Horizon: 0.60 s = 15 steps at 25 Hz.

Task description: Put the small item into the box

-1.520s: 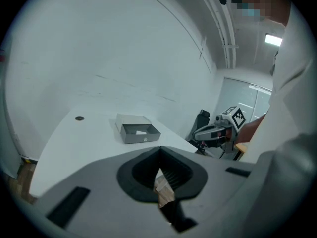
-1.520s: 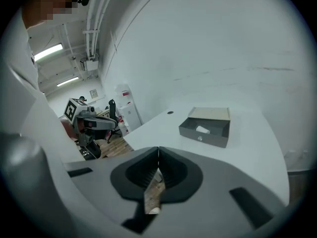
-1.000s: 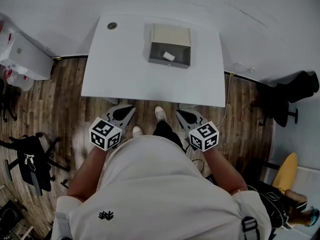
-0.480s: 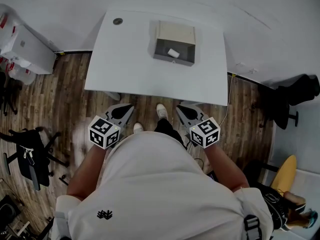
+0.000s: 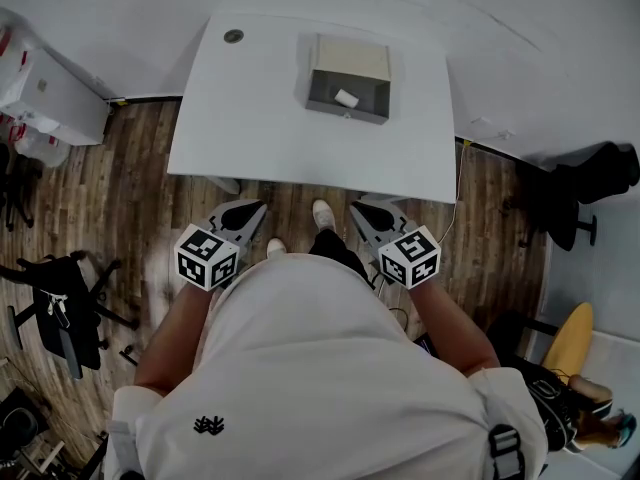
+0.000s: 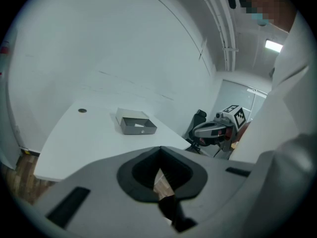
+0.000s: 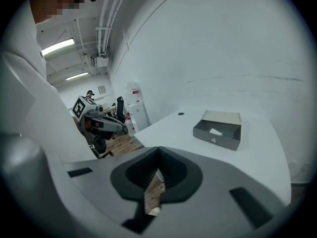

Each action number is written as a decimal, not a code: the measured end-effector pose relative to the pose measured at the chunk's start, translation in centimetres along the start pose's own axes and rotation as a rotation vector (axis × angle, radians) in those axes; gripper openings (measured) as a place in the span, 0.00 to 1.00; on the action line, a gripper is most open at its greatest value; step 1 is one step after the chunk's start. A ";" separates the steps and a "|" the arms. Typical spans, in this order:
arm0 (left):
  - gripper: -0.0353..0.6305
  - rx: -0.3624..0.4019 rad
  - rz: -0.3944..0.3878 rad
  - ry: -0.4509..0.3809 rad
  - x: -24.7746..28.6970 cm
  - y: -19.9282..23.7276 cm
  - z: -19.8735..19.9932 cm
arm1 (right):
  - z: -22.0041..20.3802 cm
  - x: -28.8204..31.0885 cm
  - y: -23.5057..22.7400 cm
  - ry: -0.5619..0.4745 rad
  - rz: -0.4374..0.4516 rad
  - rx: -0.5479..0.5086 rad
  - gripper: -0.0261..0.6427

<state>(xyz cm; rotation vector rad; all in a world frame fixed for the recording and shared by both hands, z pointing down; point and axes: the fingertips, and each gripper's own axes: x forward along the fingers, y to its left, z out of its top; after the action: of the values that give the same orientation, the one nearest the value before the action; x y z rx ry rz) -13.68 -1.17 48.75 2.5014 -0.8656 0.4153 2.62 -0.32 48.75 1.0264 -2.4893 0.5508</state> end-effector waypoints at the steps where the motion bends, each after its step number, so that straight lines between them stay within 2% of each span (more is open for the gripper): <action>1: 0.06 0.001 0.002 -0.004 0.0 0.2 0.2 | 0.3 0.1 -0.1 -0.004 0.001 -0.006 0.05; 15: 0.06 -0.019 0.006 0.011 0.0 0.8 0.1 | 0.9 0.7 -0.3 0.003 0.001 -0.002 0.05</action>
<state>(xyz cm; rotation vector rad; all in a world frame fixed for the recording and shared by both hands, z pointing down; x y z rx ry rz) -14.21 -1.75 48.91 2.4778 -0.8691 0.4207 2.14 -1.37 48.38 1.0232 -2.4877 0.5488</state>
